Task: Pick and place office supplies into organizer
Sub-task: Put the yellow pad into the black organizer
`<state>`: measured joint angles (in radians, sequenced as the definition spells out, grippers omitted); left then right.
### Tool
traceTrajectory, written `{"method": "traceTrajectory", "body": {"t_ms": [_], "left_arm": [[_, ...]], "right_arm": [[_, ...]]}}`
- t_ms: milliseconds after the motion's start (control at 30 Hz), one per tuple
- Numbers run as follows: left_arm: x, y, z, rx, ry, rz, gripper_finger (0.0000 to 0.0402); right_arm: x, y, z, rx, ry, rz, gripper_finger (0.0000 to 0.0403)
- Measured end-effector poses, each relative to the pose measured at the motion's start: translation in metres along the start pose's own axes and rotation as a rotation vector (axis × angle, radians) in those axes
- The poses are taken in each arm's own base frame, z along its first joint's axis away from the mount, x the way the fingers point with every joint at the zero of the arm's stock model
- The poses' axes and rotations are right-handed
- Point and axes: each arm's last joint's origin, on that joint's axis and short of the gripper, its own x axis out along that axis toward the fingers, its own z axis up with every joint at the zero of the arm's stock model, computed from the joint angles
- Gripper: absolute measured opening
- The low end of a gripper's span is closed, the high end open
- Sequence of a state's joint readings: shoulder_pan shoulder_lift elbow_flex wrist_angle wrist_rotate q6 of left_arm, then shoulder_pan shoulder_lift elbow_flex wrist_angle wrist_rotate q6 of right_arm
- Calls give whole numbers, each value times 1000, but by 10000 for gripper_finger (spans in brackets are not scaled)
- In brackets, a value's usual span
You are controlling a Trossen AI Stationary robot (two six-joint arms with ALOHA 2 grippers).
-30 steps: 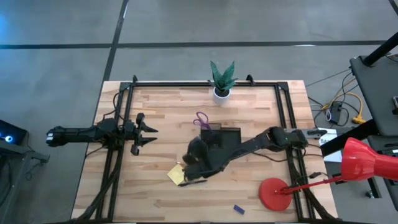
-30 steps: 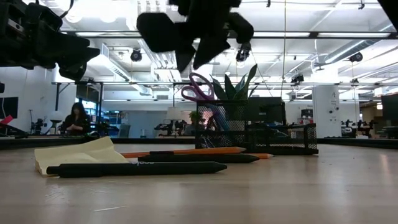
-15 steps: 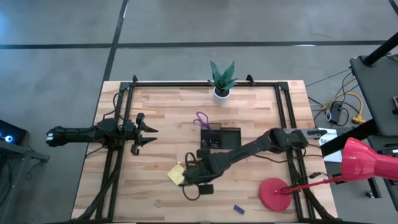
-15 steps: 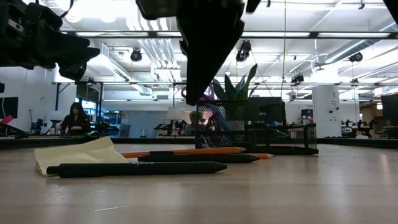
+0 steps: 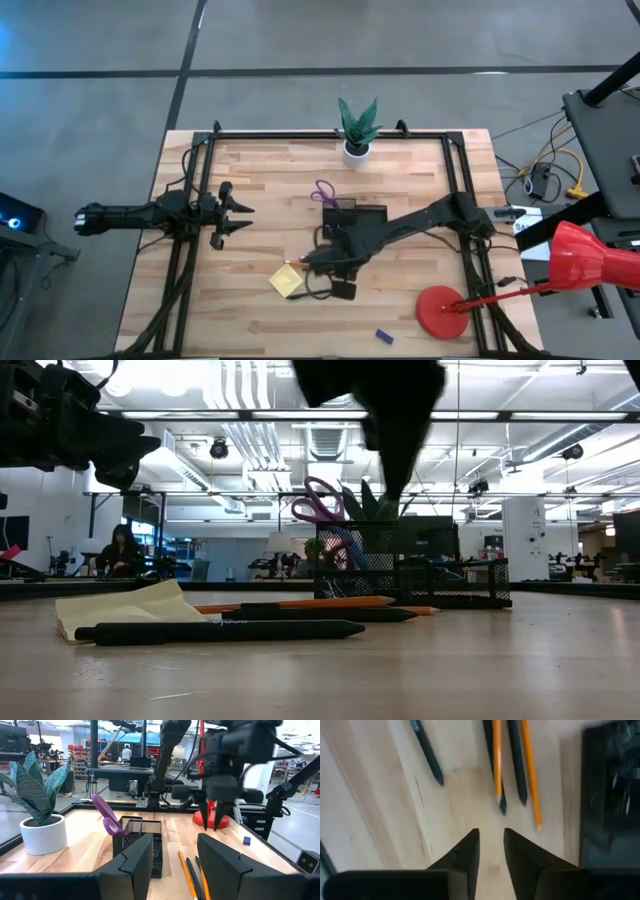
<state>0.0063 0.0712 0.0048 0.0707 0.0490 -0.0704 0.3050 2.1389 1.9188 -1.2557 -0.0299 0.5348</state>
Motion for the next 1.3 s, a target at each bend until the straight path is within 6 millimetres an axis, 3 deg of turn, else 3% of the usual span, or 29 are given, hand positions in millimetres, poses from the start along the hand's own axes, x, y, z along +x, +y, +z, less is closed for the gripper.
{"method": "traceTrajectory", "body": {"t_ms": [267, 433, 533, 667, 733, 867, 1167, 1300], "left_arm": [[0, 0, 0, 0, 1, 0, 141], [0, 3, 5, -4, -59, 106, 141], [0, 2, 10, -140, -119, 91, 141], [-2, 2, 21, -435, -241, 43, 141], [-3, 2, 25, -502, -295, 39, 141], [-6, 4, 31, -511, -387, 117, 141], [-19, 6, 61, -558, -665, 177, 141], [-18, 6, 61, -555, -655, 178, 141]], "right_arm": [[-46, -29, -48, 269, -156, 20, 53], [-49, -42, -74, 304, -149, 18, 68], [-48, -48, -81, 324, -140, 9, 81], [-41, -47, -81, 237, -136, 5, 99], [-39, -46, -79, 155, -148, 8, 106], [-30, -49, -70, 6, -166, 13, 117], [-12, -86, -57, -56, -127, 51, 110], [-10, -88, -55, -194, -139, 77, 109]]}}
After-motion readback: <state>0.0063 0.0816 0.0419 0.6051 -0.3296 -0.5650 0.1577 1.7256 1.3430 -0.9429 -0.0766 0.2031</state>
